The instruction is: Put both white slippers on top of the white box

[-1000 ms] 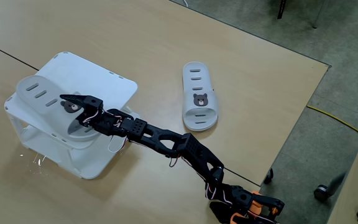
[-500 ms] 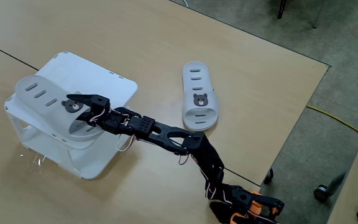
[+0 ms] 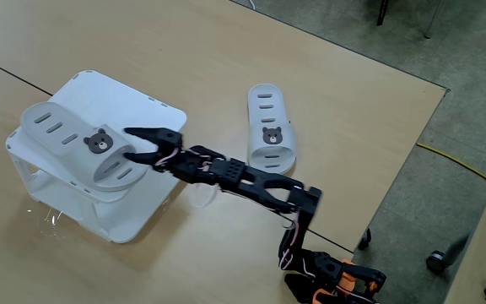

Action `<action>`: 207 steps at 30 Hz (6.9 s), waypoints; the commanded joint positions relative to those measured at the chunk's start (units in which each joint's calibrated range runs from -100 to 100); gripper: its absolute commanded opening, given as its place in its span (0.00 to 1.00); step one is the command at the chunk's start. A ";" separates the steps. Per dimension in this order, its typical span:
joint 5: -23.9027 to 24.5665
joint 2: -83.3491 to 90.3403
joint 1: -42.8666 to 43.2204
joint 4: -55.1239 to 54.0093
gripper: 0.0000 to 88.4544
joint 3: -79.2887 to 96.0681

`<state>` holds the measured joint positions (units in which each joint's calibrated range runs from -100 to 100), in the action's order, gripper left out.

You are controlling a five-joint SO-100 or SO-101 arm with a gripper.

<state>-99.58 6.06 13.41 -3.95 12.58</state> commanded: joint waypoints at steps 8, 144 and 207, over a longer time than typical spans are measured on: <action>-0.42 28.81 -34.13 -2.26 0.32 33.93; -0.42 14.34 -31.91 10.76 0.01 -12.35; -0.42 -42.20 -12.17 10.07 0.01 -63.14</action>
<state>-99.58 -38.14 1.05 6.70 -44.12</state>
